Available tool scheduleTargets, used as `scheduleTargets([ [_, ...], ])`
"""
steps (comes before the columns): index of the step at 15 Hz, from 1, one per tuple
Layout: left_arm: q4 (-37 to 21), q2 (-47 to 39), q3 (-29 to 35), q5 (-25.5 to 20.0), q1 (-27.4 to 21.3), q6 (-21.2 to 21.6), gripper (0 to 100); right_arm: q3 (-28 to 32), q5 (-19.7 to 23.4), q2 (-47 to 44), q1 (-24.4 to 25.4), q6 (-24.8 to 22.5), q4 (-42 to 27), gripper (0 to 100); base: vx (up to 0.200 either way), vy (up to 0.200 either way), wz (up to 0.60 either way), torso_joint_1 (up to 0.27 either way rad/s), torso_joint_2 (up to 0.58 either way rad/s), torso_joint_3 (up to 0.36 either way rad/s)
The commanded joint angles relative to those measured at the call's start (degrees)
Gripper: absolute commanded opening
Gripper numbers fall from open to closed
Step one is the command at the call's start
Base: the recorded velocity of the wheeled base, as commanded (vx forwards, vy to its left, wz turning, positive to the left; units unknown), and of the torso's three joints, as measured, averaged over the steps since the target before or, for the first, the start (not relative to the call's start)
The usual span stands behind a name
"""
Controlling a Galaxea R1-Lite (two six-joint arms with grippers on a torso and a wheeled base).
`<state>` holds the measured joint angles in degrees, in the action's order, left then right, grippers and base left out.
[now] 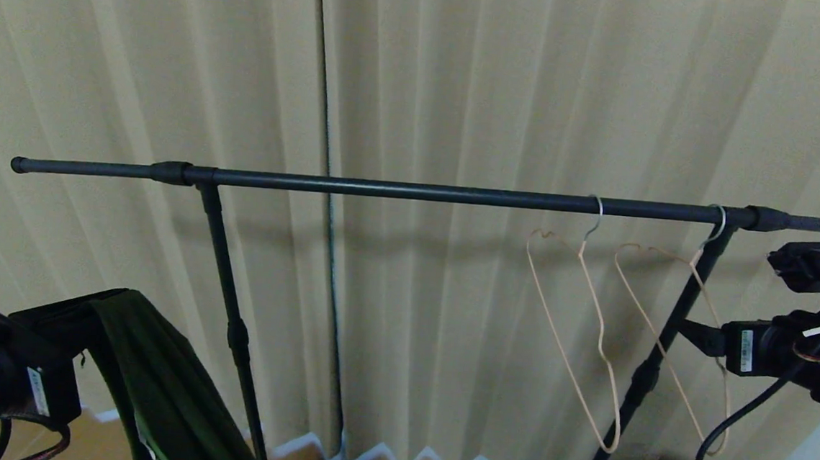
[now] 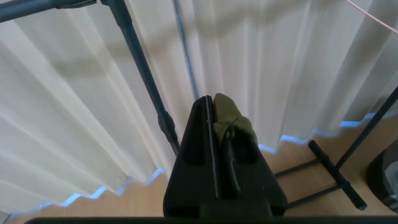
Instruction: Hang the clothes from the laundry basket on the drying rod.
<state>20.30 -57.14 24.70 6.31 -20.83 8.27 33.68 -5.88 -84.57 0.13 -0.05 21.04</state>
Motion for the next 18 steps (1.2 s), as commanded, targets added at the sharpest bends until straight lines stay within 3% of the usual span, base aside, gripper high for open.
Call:
scheduleTargets([
  [1,0.01,0.01,0.0,0.01,0.0,0.0,0,-0.11,-0.19,-4.47,0.31,0.31,0.4,100,0.0,0.0,0.0,0.0,0.0,0.0],
  [10,-0.08,1.24,0.0,0.01,0.09,0.0,0,-0.02,-0.28,-5.87,0.39,0.49,0.32,100,0.0,0.0,0.0,0.0,0.0,0.0],
  [11,-0.08,1.33,0.0,0.01,0.09,0.0,0,-0.2,-0.28,-5.79,0.39,0.49,0.05,0,0.0,0.0,0.0,0.0,0.0,0.0],
  [18,-0.08,1.94,0.0,0.01,0.09,0.0,0,-0.2,-0.28,-4.99,0.39,0.4,-0.21,0,0.0,0.0,0.0,0.0,0.0,0.0],
])
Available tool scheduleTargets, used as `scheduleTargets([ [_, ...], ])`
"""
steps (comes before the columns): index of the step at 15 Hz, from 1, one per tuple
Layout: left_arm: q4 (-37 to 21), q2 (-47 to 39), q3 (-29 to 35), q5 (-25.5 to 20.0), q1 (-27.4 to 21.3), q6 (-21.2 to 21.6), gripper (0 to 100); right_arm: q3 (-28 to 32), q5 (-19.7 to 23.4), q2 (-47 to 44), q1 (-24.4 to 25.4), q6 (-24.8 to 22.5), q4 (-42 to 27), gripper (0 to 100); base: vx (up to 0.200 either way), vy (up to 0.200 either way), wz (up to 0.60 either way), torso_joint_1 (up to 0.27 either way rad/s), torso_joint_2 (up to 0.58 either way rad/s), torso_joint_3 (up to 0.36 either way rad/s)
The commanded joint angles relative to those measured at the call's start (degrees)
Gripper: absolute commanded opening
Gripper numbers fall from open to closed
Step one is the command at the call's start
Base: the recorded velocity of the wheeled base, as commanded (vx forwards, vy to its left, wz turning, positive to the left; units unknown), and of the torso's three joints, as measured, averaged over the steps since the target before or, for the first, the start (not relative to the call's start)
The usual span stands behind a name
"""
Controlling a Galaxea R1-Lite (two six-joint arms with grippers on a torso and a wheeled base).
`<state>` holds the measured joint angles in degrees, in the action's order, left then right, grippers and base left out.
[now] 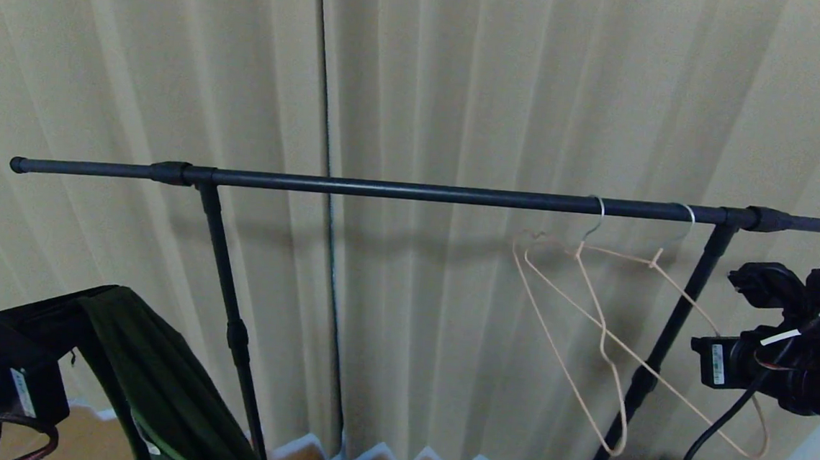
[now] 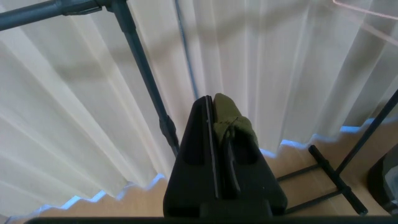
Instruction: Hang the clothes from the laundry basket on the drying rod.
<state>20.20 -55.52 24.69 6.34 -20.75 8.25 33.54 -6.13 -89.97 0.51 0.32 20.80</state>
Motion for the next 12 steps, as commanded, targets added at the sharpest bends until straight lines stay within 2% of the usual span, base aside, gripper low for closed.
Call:
scheduleTargets([
  [1,0.02,0.41,0.01,-0.01,0.01,0.01,0,-0.05,-0.02,0.49,0.02,-0.05,0.12,0,0.0,0.0,0.0,0.0,0.0,0.0],
  [5,0.02,0.76,0.01,-0.01,0.01,0.01,0,-0.05,-0.02,1.11,0.1,0.12,0.56,0,0.0,0.0,0.0,0.0,0.0,0.0],
  [12,0.02,0.67,0.01,-0.01,0.01,0.01,0,-0.4,0.33,9.11,0.02,0.21,0.38,0,0.0,0.0,0.0,0.0,0.0,0.0],
])
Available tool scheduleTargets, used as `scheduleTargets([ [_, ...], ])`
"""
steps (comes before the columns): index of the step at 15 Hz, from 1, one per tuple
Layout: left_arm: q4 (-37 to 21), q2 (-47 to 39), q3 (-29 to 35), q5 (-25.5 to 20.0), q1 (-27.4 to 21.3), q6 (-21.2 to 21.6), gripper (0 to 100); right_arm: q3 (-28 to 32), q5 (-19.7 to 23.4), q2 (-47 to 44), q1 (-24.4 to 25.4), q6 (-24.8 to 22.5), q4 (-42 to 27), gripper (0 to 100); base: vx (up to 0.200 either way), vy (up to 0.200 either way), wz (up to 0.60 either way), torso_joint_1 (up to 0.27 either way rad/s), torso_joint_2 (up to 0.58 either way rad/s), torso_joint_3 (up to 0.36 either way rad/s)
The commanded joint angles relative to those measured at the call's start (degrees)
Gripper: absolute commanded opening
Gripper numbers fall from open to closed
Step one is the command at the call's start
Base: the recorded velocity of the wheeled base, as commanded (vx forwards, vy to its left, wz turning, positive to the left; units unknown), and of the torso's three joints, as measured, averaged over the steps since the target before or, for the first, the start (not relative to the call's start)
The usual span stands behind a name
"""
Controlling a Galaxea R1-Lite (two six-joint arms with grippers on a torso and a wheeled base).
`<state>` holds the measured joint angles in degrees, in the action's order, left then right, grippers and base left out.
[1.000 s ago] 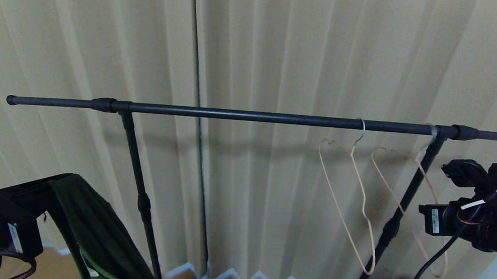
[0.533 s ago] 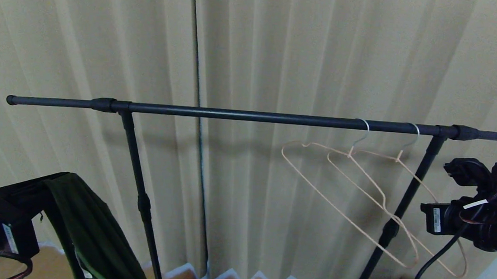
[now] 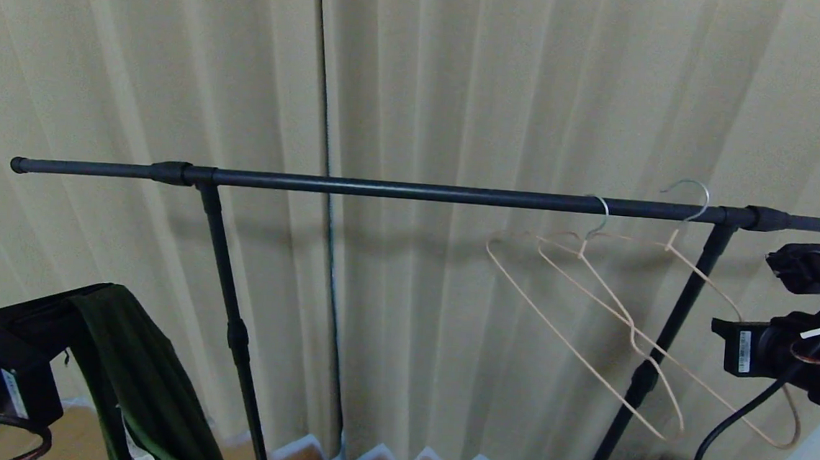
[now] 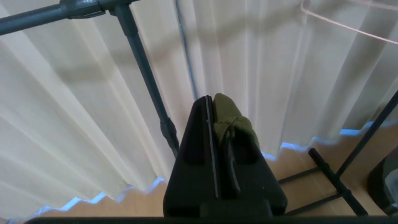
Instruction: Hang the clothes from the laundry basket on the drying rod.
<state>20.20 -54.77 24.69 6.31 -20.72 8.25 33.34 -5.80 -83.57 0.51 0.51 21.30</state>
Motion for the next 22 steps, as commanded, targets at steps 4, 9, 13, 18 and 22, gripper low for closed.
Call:
scheduleTargets([
  [4,0.02,0.02,0.01,0.01,0.07,0.1,0,-4.86,0.18,8.42,0.02,-0.07,0.06,0,0.0,0.0,0.0,0.0,0.0,0.0],
  [9,0.1,0.63,0.01,0.1,0.07,0.18,0,-9.0,0.18,16.42,0.02,-0.42,-0.73,0,0.0,0.0,0.0,0.0,0.0,0.0],
  [13,0.02,1.33,-0.34,0.19,0.07,0.27,0,-9.0,0.18,16.15,0.02,-0.42,-0.73,0,-0.2,0.0,0.0,0.005,0.0,0.0],
  [18,0.02,1.25,-0.34,0.1,0.07,0.36,0,-9.0,0.18,16.15,0.02,-0.42,-0.73,0,-0.2,0.0,0.0,-0.006,0.0,0.005],
  [22,0.02,1.25,-0.43,0.19,0.07,0.36,0,-9.52,0.18,16.15,0.02,-0.51,-0.64,0,-0.2,0.0,0.0,0.002,0.0,0.004],
])
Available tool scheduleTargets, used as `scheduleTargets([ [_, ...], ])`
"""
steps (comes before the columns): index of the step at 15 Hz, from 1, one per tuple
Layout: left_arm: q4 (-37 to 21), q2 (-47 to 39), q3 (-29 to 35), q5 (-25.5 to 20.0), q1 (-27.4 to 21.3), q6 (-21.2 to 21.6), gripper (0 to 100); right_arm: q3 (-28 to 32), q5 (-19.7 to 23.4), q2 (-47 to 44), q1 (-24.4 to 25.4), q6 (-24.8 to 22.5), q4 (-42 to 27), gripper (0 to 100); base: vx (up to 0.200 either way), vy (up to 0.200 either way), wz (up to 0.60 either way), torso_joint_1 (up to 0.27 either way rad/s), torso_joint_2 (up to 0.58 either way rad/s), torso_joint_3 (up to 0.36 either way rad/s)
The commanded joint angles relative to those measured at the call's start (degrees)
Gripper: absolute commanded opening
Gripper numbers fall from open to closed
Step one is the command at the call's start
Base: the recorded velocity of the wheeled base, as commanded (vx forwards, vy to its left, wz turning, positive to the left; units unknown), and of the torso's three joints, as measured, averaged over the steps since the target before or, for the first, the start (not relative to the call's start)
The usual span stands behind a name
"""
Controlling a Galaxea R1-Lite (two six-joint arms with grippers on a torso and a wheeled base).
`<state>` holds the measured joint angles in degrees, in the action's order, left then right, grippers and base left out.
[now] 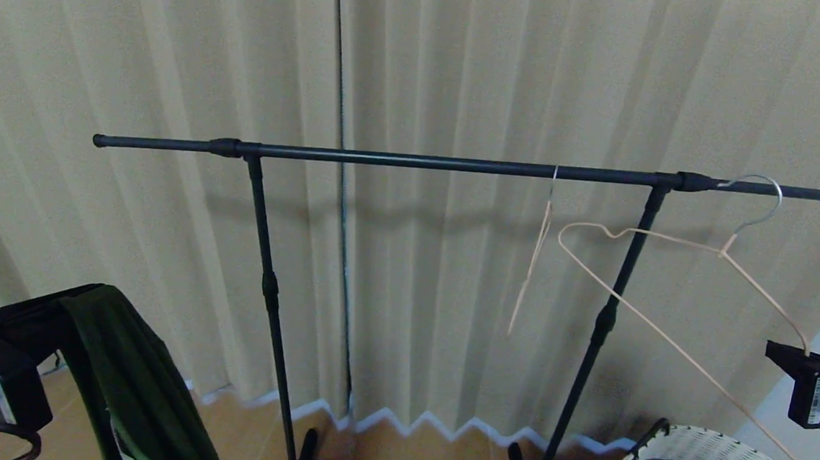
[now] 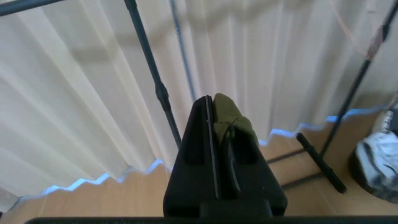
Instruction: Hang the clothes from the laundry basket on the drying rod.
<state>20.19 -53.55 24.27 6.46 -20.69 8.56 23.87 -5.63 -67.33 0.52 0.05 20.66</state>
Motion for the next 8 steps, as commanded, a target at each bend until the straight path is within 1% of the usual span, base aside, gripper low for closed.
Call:
scheduleTargets([
  [1,0.03,0.03,-0.01,-0.04,0.03,-0.03,0,-0.23,0.01,-0.08,0.0,-0.05,-0.01,0,-0.2,0.0,0.0,0.002,0.0,0.002],
  [3,0.12,0.03,-0.37,-0.04,0.03,0.06,0,-0.49,0.01,0.0,0.0,-0.05,-0.01,0,-0.2,0.0,0.0,0.0,0.01,0.002],
  [7,0.12,-1.38,-1.42,-0.13,-0.49,0.32,0,-0.75,0.01,0.0,0.0,0.04,0.08,0,0.0,0.0,0.0,0.0,0.0,0.0],
  [8,0.03,-1.73,-1.24,-0.13,-0.41,1.37,0,-0.84,0.09,0.09,0.0,0.13,-0.01,0,0.0,0.0,0.0,0.0,0.0,0.0],
])
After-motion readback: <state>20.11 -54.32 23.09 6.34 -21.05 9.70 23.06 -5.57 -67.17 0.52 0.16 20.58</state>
